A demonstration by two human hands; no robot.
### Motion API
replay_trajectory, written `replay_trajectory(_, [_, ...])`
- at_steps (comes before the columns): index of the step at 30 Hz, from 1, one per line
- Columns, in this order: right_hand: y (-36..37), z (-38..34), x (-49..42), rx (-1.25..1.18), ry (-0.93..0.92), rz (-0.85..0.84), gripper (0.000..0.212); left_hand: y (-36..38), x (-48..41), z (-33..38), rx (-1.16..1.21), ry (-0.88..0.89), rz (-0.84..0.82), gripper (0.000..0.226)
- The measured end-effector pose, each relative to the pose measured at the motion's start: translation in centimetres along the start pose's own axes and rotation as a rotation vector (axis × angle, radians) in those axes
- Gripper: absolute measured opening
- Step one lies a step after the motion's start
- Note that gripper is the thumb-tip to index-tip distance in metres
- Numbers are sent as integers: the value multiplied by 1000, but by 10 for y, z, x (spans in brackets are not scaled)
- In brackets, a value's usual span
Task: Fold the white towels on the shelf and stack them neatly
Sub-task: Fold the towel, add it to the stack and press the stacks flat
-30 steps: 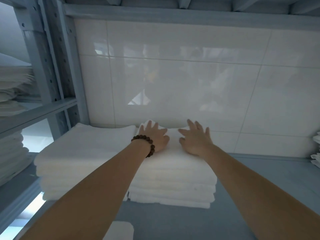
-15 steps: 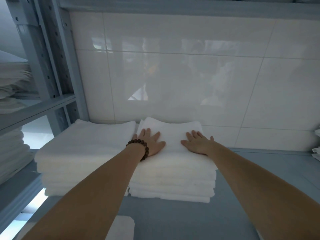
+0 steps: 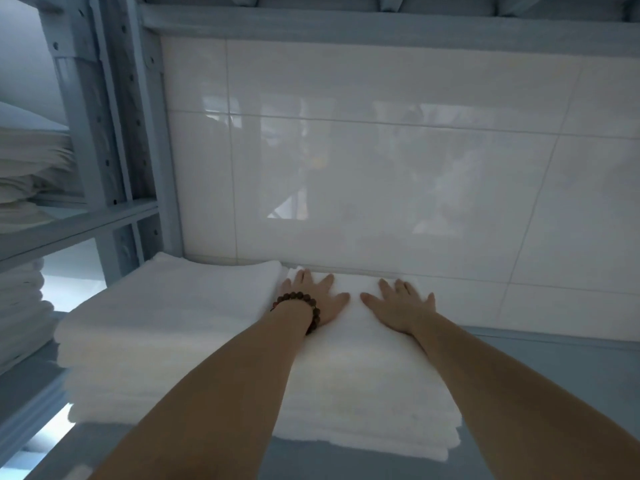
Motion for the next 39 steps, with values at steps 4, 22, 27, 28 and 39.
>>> replay_trajectory(4, [-9,-1,10,40,-14,-42,70,-16,16,6,-31,-34,-55,71])
replay_trajectory(22, [3,36,85,3,-71,-75,56,-1,91,30,-27,152,53,56])
replay_trajectory(27, [-6,34,90,45,-70,-48,55,-8,102,38,-111,132,67,53])
replay_trajectory(28, [-13,33,93,72,-80,-28,53,-12,107,40,-130,134,72,51])
replay_trajectory(39, [-73,30,219,-95,-150,-15,49,-43,233,39,45,97,-7,50])
Point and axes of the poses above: each hand's wrist, its own x-axis away from the middle knuckle, its own y-axis out of the palm, z = x × y, the point moved 10 cm from there along -x, towards the middle knuckle, and after that the axes turned 15 degrees about y, right-handed, at the moved point
